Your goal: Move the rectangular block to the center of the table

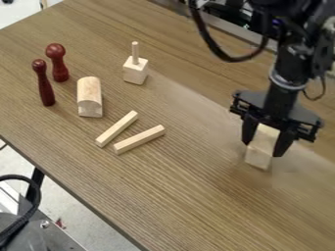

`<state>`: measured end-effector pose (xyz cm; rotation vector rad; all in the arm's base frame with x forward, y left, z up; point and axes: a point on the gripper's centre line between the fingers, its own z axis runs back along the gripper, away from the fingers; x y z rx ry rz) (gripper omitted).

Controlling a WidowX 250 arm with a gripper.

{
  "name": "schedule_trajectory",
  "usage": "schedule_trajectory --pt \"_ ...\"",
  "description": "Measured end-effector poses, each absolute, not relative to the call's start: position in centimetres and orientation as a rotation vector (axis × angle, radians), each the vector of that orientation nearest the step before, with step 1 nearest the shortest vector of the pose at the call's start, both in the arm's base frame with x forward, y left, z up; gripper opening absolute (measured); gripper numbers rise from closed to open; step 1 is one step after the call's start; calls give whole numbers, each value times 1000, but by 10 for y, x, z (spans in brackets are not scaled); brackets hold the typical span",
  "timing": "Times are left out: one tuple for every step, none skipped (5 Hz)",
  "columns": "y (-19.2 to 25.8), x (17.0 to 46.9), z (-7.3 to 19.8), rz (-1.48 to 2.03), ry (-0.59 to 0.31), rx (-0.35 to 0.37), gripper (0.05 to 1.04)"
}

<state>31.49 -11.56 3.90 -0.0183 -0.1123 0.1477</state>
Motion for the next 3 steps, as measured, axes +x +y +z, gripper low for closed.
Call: schedule_trajectory --pt "-121 315 37 117 -148 1 611" --pt "-120 303 31 91 -136 16 916" --pt "-115 296 70 78 -214 -6 1003"
